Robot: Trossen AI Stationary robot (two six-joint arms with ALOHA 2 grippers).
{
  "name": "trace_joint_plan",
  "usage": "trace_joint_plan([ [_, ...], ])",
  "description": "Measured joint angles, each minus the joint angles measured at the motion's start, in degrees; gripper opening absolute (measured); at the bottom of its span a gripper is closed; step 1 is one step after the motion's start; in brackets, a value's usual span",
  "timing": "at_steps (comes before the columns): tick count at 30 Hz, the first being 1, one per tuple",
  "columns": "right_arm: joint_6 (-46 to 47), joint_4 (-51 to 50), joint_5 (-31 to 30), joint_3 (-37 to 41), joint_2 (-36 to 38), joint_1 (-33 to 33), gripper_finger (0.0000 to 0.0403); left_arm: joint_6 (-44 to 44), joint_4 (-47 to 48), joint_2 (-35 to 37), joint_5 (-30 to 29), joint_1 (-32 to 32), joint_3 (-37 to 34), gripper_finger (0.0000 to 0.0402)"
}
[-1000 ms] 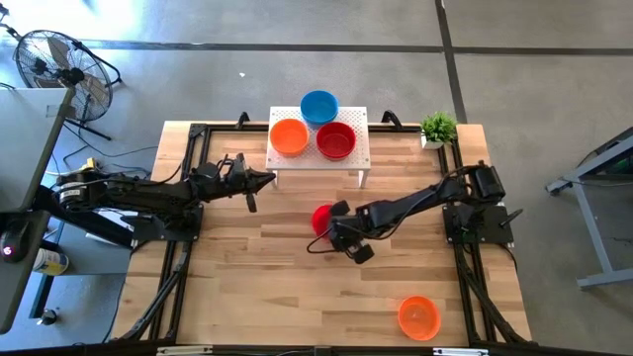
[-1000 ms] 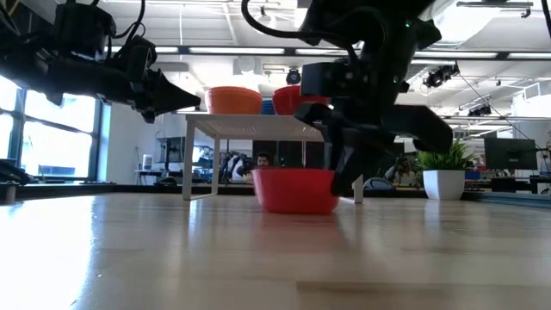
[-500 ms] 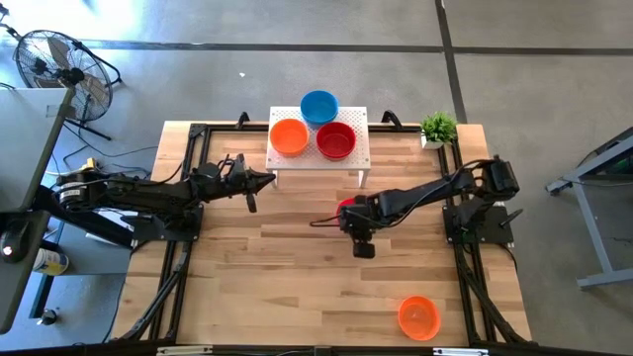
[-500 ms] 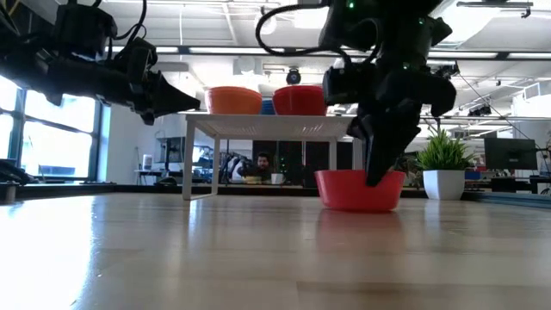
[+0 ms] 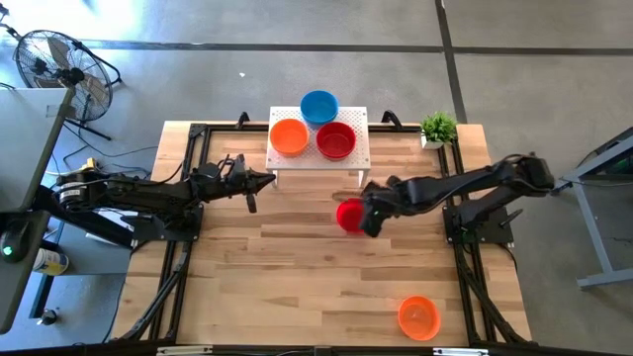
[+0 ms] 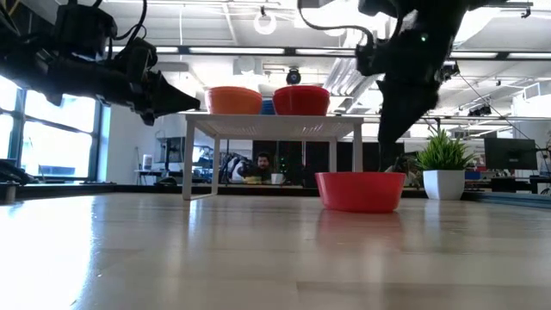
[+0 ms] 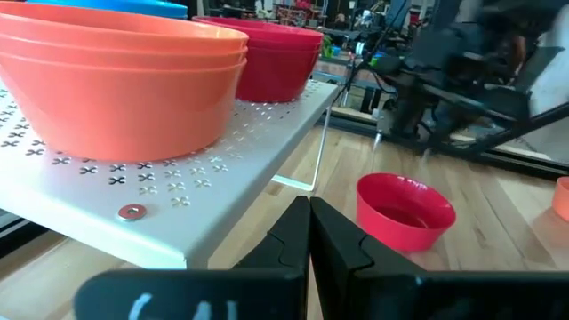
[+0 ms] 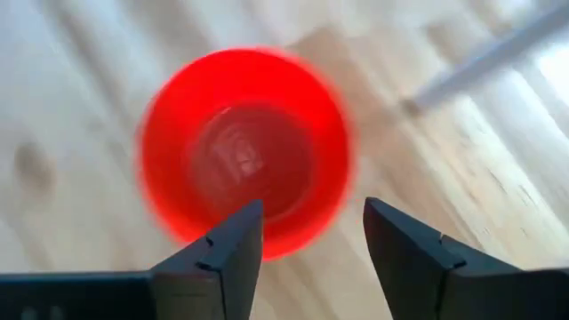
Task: Pick & Place Mini bowls
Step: Stack the red bowl on the red bowl on the shelf
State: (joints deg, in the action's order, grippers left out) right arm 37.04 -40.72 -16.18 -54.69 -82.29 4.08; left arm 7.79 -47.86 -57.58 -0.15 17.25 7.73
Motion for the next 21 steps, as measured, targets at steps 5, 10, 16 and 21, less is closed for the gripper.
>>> trace_joint_plan([
  [5, 6.61, 7.15, 0.75, 8.88, 3.48, -3.51, 0.0171, 0.0, 0.0, 0.0, 0.73, 0.01, 0.0, 0.0],
  [10, 8.29, 21.21, 5.3, 16.38, 3.51, -6.11, 0.0166, 0.01, -0.01, 0.0, 0.72, 0.01, 0.0, 0.0],
  [16, 10.12, 22.15, 5.42, 18.71, 3.51, -7.68, 0.0148, 0.02, -0.02, 0.0, 0.7, -0.01, 0.0, 0.0],
  [21, 10.1, 22.77, 6.71, 19.01, 2.72, -7.87, 0.0098, 0.0, -0.02, 0.0, 0.68, -0.01, 0.02, 0.0],
])
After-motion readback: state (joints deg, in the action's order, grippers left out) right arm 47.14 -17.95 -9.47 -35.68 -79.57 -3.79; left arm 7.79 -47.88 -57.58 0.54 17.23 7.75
